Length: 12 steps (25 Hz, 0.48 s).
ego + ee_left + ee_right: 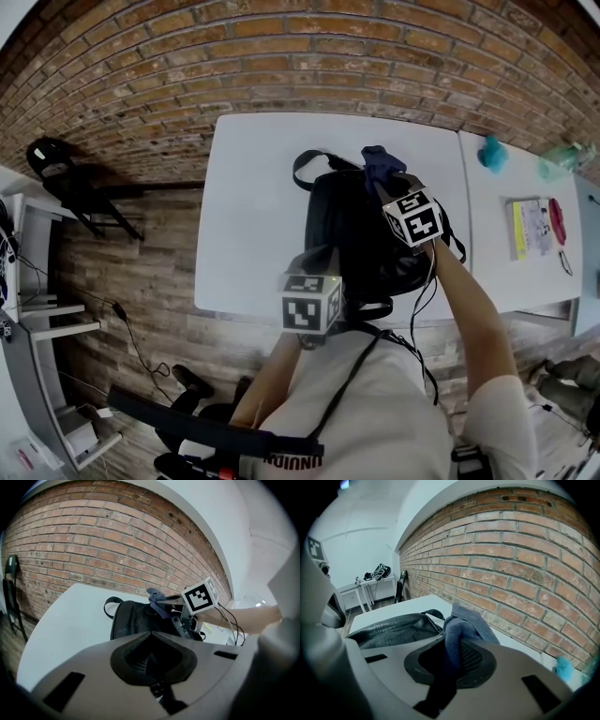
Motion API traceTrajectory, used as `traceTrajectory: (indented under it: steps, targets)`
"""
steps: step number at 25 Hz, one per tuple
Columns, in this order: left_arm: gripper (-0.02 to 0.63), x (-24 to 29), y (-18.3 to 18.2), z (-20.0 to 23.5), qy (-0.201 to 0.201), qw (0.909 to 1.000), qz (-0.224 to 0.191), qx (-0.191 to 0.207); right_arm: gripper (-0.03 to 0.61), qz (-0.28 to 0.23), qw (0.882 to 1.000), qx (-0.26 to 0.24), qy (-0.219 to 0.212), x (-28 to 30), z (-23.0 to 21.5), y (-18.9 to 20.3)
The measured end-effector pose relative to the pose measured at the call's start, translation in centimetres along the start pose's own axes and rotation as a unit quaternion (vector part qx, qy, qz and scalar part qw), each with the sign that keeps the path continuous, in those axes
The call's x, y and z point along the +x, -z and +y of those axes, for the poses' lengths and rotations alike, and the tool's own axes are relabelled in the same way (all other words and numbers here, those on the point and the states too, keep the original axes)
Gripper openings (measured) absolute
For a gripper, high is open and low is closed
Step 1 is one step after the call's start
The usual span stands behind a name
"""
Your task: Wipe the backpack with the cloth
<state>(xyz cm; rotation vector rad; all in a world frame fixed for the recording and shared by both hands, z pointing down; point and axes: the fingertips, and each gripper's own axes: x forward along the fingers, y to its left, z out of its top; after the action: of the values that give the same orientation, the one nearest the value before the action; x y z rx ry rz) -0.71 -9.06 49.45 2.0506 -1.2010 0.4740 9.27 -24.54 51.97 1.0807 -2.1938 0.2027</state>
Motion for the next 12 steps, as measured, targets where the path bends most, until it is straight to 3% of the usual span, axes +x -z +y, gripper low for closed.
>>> traceTrajectory:
  steps: [12]
  targets:
    - [0.005, -0.3, 0.0, -0.2, 0.003, 1.0, -0.002, 0.001, 0.038, -0.008, 1.0, 0.0, 0.0, -1.5, 1.4, 0.8]
